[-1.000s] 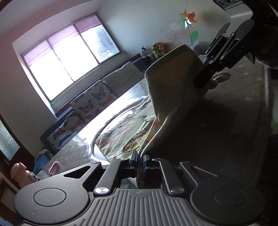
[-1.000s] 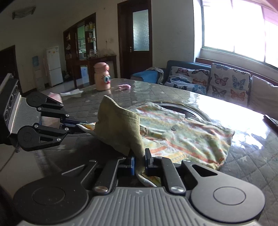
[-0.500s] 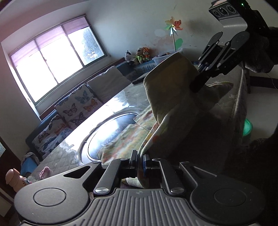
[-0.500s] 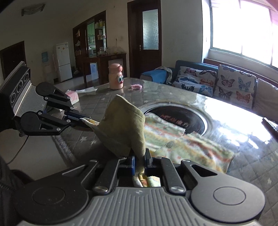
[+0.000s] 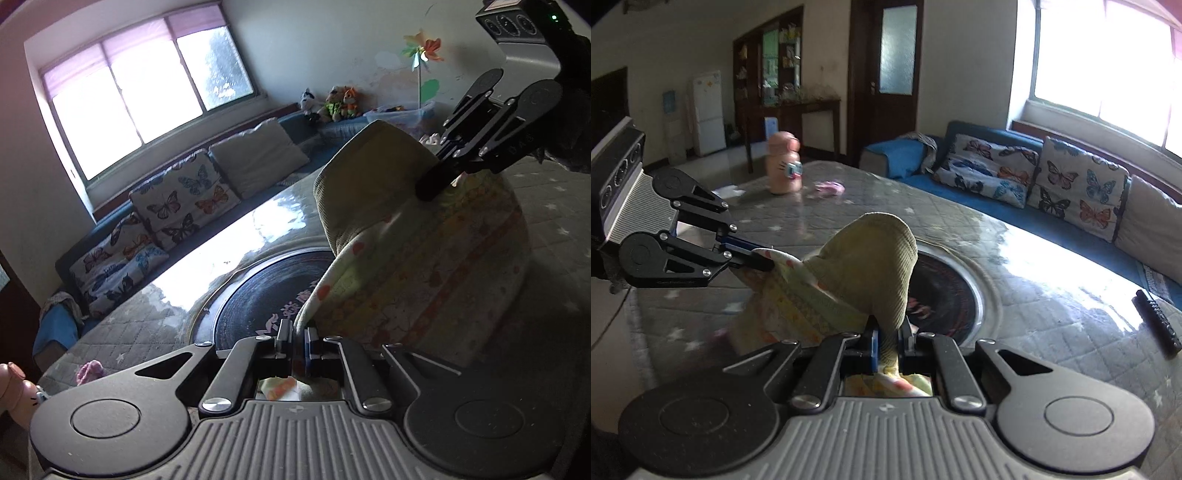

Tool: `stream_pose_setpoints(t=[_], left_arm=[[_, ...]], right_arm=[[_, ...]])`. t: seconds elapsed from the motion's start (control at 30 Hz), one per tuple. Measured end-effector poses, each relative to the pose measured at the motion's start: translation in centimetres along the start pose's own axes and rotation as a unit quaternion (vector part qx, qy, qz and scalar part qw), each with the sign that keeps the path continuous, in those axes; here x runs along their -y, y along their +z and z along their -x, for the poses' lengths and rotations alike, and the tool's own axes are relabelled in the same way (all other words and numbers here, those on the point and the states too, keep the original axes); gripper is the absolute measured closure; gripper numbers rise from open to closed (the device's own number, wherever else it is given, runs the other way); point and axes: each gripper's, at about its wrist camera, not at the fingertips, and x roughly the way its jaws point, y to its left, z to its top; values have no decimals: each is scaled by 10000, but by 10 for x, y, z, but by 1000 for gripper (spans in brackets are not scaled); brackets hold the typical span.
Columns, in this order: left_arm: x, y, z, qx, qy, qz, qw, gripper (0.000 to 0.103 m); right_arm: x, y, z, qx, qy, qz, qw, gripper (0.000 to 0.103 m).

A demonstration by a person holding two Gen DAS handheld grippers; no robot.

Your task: Fold clothes

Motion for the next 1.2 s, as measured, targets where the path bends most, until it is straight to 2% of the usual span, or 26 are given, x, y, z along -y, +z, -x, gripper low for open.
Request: stream_pose_setpoints(t=[0.2, 0.33, 0.4, 0.5, 0.6, 0.7, 0.87, 1.0, 1.2], left_arm=[[-15, -2, -68, -487, -51, 421, 9979, 95], [-18, -9, -83, -572, 73, 609, 9965, 92], [-20, -12, -90, -614, 135, 703, 9955, 83], [-22, -17, -102, -678, 227, 843, 9939, 76], [-22, -21, -107, -718, 354, 885, 9929, 76], [-20, -21, -106, -734, 506, 835, 9925, 76], [-19, -21, -104, -737, 684, 858, 9912, 76], [-15, -18, -101, -741, 878, 939, 9889, 76], [-7, -3, -75, -379, 848, 979, 9909, 76]], right_arm=[[27, 1, -52, -205, -197, -313, 9991, 94], [38, -19, -88, -222, -494, -544, 9971, 91], [39, -28, -96, -149, -660, -602, 9959, 86], [44, -41, -90, -55, -791, -911, 9927, 83], [51, -57, -69, 79, -898, -1279, 9877, 83], [62, -79, -38, 228, -1075, -1777, 9779, 82], [79, -112, -12, 179, -1316, -2377, 9622, 82], [90, -127, -14, 175, -1194, -2677, 9559, 83], [91, -125, -33, 216, -1104, -2757, 9546, 83]])
